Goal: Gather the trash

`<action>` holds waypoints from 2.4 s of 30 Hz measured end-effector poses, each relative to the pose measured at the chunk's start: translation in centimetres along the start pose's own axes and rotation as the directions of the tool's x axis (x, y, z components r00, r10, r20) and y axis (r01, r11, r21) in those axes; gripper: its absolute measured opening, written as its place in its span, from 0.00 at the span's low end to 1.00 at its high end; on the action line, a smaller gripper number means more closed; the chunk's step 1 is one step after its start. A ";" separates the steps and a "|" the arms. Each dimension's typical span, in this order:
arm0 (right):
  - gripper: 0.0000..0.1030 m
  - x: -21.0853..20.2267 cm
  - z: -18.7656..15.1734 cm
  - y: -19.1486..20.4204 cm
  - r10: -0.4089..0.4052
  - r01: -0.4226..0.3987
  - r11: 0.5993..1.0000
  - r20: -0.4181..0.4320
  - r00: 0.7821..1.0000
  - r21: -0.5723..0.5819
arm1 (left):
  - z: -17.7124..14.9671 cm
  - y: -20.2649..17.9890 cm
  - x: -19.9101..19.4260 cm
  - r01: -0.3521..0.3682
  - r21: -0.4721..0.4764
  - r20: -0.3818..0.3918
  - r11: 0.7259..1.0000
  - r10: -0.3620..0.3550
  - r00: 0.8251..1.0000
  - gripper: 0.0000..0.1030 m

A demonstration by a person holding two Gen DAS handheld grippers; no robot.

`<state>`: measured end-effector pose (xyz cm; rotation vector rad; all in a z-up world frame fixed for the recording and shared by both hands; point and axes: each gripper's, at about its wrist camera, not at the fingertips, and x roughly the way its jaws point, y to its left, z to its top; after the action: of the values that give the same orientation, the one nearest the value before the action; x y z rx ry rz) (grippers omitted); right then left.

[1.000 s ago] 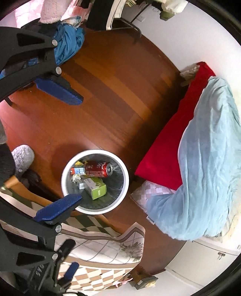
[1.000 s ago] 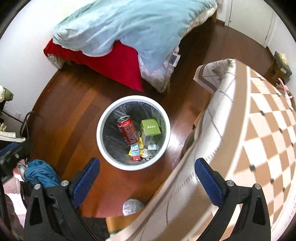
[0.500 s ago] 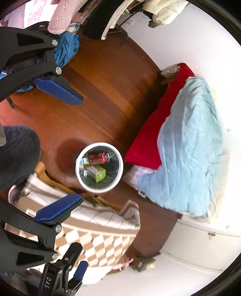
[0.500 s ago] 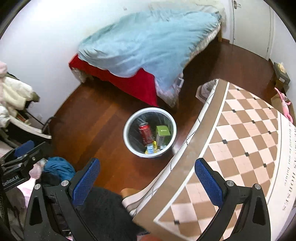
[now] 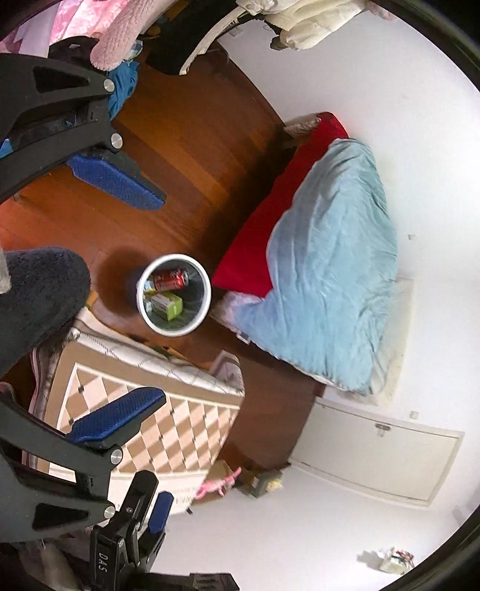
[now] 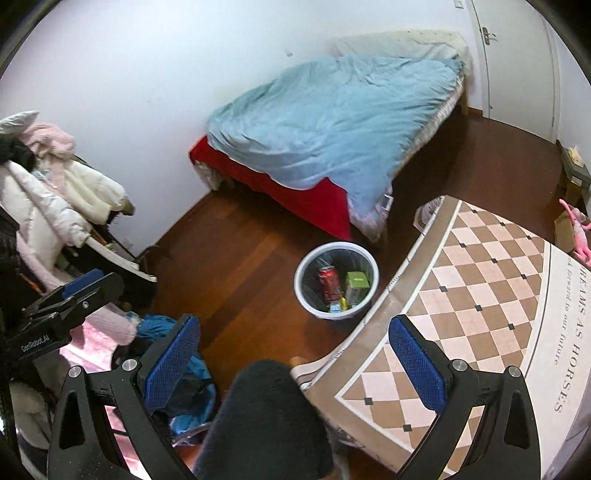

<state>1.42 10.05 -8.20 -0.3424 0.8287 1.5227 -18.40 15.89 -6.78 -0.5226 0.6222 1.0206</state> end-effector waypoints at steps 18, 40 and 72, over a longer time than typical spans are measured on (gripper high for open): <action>1.00 -7.0 0.3 2.9 0.130 -0.128 0.991 0.044 0.990 -0.045 | 0.4 -0.3 -6.9 0.142 0.004 0.083 0.990 -0.142 0.986 0.95; 1.00 -8.4 -0.1 2.4 0.136 -0.134 0.990 0.053 0.989 -0.033 | 0.0 -1.0 -6.7 0.170 0.027 0.064 0.985 -0.171 0.983 1.00; 1.00 -9.9 -0.2 2.5 0.112 -0.108 0.993 0.075 0.991 -0.045 | 0.0 -2.4 -7.1 0.203 0.067 0.067 0.977 -0.207 0.976 1.00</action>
<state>0.48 2.81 -1.13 -0.2696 0.7664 1.6474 -18.98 10.49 -1.59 -0.4834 0.5199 0.8200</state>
